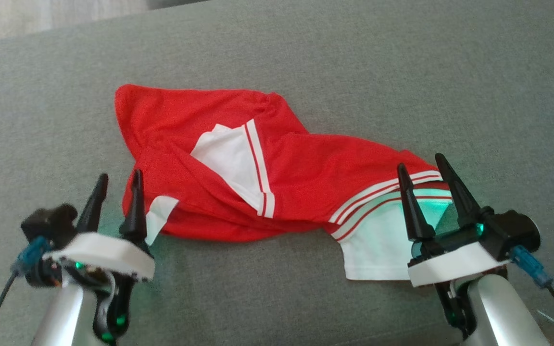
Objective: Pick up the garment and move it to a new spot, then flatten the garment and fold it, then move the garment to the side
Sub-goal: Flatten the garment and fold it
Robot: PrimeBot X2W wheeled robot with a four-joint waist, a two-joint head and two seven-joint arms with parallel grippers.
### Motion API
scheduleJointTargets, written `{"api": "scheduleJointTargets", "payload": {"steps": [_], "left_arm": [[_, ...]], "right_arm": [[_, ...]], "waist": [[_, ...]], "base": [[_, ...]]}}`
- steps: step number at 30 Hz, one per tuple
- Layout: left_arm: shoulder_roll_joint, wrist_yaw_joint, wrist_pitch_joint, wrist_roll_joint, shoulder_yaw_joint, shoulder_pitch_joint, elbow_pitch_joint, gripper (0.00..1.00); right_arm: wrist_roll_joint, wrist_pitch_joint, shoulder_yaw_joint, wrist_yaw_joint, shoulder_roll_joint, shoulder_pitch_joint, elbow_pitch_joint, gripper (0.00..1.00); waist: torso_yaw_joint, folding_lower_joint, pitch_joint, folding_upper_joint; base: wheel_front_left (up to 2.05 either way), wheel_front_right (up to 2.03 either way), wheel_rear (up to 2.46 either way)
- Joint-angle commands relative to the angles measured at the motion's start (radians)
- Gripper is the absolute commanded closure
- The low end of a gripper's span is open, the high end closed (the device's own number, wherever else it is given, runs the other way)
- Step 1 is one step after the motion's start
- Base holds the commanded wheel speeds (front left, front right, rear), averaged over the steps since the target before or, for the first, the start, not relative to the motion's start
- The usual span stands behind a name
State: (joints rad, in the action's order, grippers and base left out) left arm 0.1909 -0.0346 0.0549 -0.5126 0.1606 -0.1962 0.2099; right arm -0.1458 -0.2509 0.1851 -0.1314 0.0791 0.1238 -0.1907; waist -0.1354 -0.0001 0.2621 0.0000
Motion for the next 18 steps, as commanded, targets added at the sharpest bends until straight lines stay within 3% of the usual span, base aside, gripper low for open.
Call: {"api": "scheduleJointTargets", "payload": {"steps": [1,8,18], "left_arm": [[0.028,0.004,0.012,-0.009,-0.038,0.009,-0.066,0.0],[0.024,-0.006,0.104,-0.037,0.013,0.096,-0.154,0.0],[0.034,0.009,0.128,-0.036,0.016,0.079,-0.092,0.0]], "right_arm": [[0.006,-0.011,0.019,0.001,0.009,-0.008,0.033,0.0],[0.007,-0.011,0.031,0.001,0.011,-0.011,0.032,0.0],[0.001,-0.011,0.038,0.001,0.008,-0.002,0.032,0.0]], "waist": [[0.011,0.0001,-0.01,0.0],[0.011,0.0001,-0.011,0.0],[-0.021,0.0001,0.004,0.0]], "base": [[0.0,0.0,0.0],[0.0,0.0,0.0],[0.0,0.0,0.0]]}}
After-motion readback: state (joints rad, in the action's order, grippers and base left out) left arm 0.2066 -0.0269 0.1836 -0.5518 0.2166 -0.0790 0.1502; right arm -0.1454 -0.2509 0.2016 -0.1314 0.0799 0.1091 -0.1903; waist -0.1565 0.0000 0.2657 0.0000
